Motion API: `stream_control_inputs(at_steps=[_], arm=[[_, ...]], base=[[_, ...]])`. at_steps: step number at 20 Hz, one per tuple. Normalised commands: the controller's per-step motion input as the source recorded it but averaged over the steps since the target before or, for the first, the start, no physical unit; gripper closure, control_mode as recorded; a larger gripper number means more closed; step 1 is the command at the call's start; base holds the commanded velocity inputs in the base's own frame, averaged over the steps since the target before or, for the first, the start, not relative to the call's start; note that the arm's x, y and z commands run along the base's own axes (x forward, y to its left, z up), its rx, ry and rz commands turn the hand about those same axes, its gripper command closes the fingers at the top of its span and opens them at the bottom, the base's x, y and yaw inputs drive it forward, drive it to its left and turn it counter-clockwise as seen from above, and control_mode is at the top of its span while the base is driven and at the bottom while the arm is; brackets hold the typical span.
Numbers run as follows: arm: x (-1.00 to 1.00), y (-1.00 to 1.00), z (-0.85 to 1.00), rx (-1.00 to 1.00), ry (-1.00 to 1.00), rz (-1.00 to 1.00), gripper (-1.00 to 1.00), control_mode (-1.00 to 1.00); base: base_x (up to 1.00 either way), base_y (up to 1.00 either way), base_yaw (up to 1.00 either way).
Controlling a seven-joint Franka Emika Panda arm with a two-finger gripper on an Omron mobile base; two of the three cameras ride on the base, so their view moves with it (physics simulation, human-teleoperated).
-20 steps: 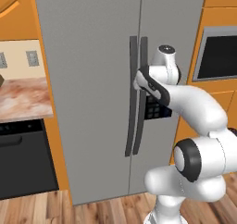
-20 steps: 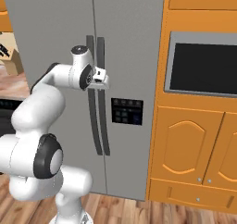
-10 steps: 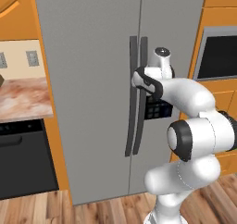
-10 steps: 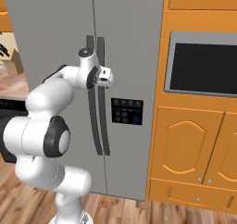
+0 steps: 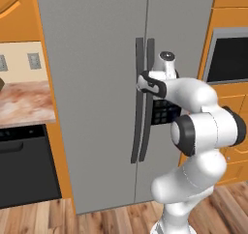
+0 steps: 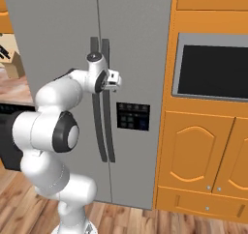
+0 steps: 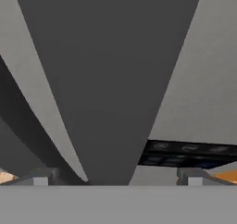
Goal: Retrieve a lemon from the fridge and place it on the cutting board with the fish.
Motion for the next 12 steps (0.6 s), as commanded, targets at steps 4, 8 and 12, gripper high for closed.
stream_control_inputs(at_steps=[4, 8, 12], arm=[[0.53, 0.00, -0.16, 0.00, -0.06, 0.00, -1.00, -1.00], [0.50, 0.00, -0.20, 0.00, -0.15, 0.00, -1.00, -1.00], [0.15, 0.00, -0.22, 0.00, -0.26, 0.00, -1.00, -1.00]], base=[[0.00, 0.00, 0.00], [0.00, 0.00, 0.00], [0.00, 0.00, 0.00]])
